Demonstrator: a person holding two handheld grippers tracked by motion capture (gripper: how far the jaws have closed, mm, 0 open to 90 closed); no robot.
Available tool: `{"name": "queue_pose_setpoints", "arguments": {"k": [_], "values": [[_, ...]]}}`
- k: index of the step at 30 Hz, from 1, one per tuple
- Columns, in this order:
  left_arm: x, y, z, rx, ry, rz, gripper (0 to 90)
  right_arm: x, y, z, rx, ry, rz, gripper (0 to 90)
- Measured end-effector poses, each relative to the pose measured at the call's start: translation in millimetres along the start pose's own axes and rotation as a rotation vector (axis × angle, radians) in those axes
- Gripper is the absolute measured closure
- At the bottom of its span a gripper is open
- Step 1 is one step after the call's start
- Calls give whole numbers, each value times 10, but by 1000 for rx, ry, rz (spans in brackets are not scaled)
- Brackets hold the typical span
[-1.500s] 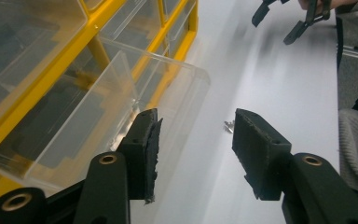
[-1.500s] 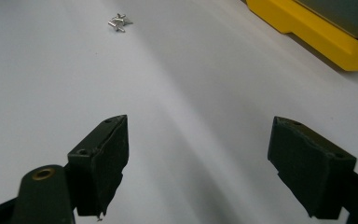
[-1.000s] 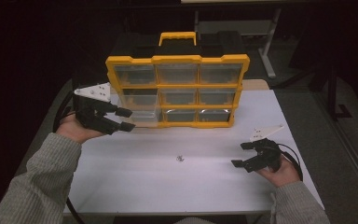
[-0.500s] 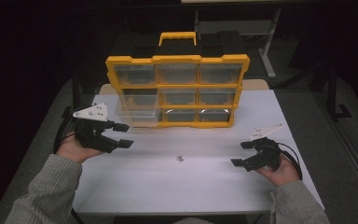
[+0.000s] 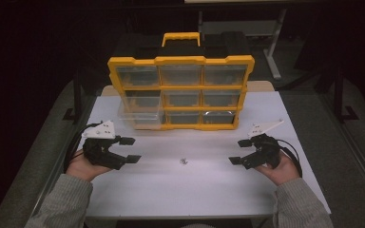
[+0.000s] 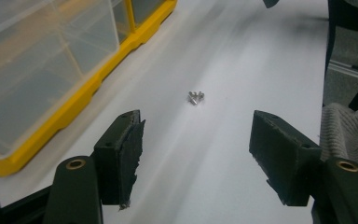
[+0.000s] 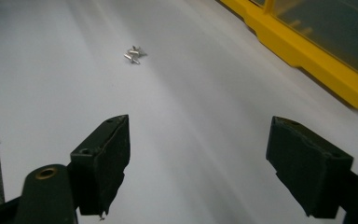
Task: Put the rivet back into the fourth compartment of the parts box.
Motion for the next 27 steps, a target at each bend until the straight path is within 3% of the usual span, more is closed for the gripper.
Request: {"name": "queue_pose_setpoints", "arguments": {"k": [10,11,14,19,27], "values": [[-236,143,-24,46,-50,12,294,347,162,169,27,-75,35,297],[-262,151,-23,45,-33,16,298,386,182,174,29,-75,40,307],[-331,208,-55,41,-45,31,297,493,266,230,53,-86,51,354],[-383,223,-59,65,-33,33,302,653,480,344,72,-150,72,435],[-480,226,-26,81,-42,26,300,708,964,504,136,-216,181,580]]}}
Point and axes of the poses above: each handheld gripper's, and its own axes: y roughly forward along the jaws, x roughly out of its top, z roughly to its left, the point moved 8 cm from there along y, roughly forward along the jaws, and after that the axes turned 3 degrees about y, right-handed, at the moved point
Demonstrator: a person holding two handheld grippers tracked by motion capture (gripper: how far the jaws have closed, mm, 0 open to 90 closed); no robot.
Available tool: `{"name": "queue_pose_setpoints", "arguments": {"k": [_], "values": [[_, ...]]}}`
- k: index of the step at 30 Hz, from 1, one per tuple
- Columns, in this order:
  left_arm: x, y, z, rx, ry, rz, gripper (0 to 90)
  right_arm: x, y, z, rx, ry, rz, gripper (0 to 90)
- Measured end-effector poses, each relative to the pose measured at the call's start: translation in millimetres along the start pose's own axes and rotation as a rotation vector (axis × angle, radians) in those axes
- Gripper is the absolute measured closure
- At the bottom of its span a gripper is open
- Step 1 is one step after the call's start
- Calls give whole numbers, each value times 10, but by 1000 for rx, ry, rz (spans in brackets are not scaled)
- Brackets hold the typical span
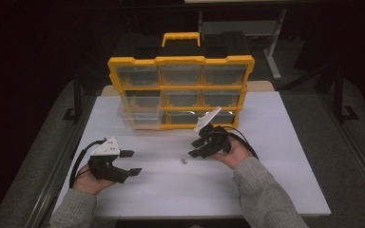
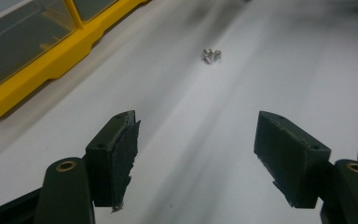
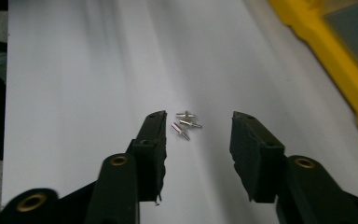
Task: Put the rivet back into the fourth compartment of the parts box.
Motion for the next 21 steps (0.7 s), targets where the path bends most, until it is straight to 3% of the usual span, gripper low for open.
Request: {"name": "queue_pose_setpoints", "arguments": {"k": [4,6,8,11,21], "values": [[-18,-25,28,6,-11,-13,301,44,185,-1,32,-16,28,660],[-16,-22,23,4,-34,-28,302,69,268,-12,45,-38,42,676],[-15,-23,28,2,-32,-34,302,97,338,-21,60,-57,48,679],[-25,-29,31,4,-35,-33,301,114,395,-20,64,-40,86,682],[-42,-36,40,-2,-31,-33,306,101,563,-52,99,-60,147,725]]}}
Point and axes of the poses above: each handheld gripper's, and its own axes: y roughly forward along the jaws, x roughly out of its top, z roughly to its left, the point moved 8 cm from there along y, roughly forward along the jaws, and after that the axes turned 3 degrees about y, right-handed, at the moved point
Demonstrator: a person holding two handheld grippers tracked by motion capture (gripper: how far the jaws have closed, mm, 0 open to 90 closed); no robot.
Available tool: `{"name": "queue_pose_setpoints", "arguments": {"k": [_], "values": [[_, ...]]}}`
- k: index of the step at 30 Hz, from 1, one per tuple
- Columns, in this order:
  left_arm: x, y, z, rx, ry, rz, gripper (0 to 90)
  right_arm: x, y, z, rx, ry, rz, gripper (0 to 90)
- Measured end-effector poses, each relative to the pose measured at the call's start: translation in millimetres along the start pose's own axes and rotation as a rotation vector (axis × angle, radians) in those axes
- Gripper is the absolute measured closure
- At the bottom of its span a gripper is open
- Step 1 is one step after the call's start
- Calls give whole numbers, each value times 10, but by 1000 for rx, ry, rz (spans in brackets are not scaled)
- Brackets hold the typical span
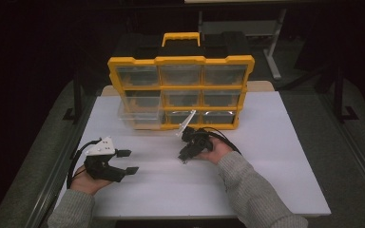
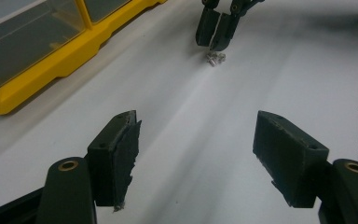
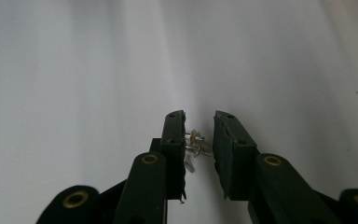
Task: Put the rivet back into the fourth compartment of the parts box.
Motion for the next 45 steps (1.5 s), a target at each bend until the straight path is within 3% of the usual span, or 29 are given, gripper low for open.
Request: {"name": "queue_pose_setpoints", "arguments": {"k": [6,16,27,38,45], "values": [[8,-6,-2,-2,5,-5,304,-10,41,-3,15,1,25,731],[-6,-16,11,-3,-10,-5,297,-41,69,-68,0,12,39,765],[-9,-16,16,-8,-9,-3,294,-14,128,-26,7,8,65,780],[-22,-23,25,-15,-12,-5,291,-35,93,-70,3,19,61,809],[-21,-27,23,-20,-27,-20,290,-7,-46,-68,20,27,13,810]]}}
Point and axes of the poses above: each handheld gripper's, and its own axes: y roughly forward along the jaws, x roughly out of its top, z roughly to its left, the point moved 8 cm from there along y, roughly forward along the jaws, and after that the axes turned 3 degrees about y, right-handed, at the moved point
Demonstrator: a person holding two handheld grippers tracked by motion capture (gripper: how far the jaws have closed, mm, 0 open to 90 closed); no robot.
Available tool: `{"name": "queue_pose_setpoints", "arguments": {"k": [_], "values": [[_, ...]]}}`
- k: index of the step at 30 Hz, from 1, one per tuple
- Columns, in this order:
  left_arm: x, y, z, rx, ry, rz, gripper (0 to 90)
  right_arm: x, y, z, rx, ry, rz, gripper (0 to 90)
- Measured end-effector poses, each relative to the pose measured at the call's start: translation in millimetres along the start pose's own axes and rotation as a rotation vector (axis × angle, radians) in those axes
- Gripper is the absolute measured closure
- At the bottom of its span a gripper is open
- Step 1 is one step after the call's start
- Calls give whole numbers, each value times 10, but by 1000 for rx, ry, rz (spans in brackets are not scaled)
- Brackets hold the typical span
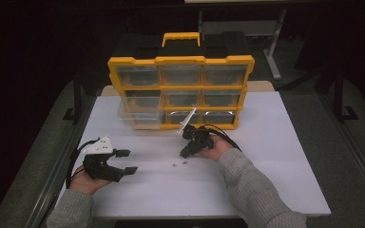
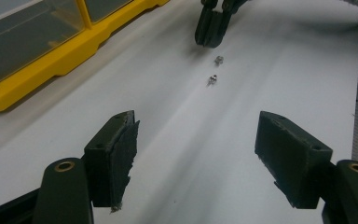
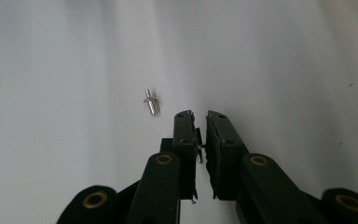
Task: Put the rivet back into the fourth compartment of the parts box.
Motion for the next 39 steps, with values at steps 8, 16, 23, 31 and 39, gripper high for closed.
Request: {"name": "queue_pose_setpoints", "arguments": {"k": [8,16,23,31,39], "values": [[-14,-11,11,-4,3,-2,290,68,-297,6,-5,10,-46,811],[-14,-22,20,-6,7,-8,289,188,-612,-14,-14,3,-111,812],[-5,-34,13,-8,-8,-23,289,283,-835,-16,-16,-5,-136,815],[-5,-29,11,-10,-8,-23,289,444,-1085,1,-31,-20,-156,816],[-4,-33,16,-9,-9,-27,289,642,-1300,20,-44,-56,-168,816]]}}
Point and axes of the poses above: each handheld gripper's, and its own axes: y roughly forward along the jaws, x roughly out of its top, z roughly to its left, the point moved 8 cm from there along y, roughly forward along the jaws, and after that the axes turned 3 degrees about y, right-handed, at the moved point
